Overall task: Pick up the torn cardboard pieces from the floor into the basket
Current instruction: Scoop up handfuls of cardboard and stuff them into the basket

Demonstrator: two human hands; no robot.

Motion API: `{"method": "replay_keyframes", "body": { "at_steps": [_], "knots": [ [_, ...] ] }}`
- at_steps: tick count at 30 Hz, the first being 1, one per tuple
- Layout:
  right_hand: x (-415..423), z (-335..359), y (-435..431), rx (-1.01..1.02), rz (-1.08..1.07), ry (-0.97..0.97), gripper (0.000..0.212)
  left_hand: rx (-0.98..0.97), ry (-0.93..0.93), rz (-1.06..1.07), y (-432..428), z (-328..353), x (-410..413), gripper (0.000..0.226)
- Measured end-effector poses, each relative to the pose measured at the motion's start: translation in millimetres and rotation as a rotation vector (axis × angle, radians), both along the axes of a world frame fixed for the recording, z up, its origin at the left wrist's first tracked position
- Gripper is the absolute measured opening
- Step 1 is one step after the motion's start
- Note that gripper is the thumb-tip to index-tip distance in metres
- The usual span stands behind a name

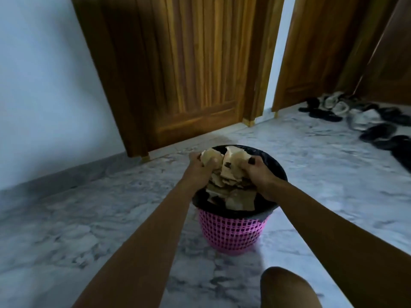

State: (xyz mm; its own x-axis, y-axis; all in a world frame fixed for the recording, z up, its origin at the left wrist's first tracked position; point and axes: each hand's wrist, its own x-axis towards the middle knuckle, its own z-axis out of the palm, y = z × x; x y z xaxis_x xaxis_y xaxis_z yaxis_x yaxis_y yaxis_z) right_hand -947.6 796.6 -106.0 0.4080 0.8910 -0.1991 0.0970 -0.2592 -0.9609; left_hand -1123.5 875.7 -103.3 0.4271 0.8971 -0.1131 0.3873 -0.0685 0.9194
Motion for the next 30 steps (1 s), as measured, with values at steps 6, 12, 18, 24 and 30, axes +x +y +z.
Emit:
{"method": "replay_keyframes", "body": {
  "at_steps": [6, 12, 18, 24, 30],
  "knots": [
    [35, -14, -3, -0.155, 0.074, -0.059, 0.075, -0.119, 0.066, -0.037, 17, -16, 26, 0.087],
    [-3, -2, 29, -0.111, 0.139, -0.199, 0.069, 0.086, -0.045, 0.145, 17, -3, -22, 0.033],
    [-158, 7, 75, 0.008, 0.445, -0.242, 0.031, 0.198, 0.023, 0.459, -2, -3, -174, 0.052],
    [-374, -20, 39, 0.103, 0.938, -0.326, 0.025, 0.129, 0.171, 0.917, -119, -20, -371, 0.050],
    [-530, -39, -75, 0.256, 1.445, -0.379, 0.011, 0.014, 0.188, 1.357, -301, -29, -490, 0.057]
  ]
}}
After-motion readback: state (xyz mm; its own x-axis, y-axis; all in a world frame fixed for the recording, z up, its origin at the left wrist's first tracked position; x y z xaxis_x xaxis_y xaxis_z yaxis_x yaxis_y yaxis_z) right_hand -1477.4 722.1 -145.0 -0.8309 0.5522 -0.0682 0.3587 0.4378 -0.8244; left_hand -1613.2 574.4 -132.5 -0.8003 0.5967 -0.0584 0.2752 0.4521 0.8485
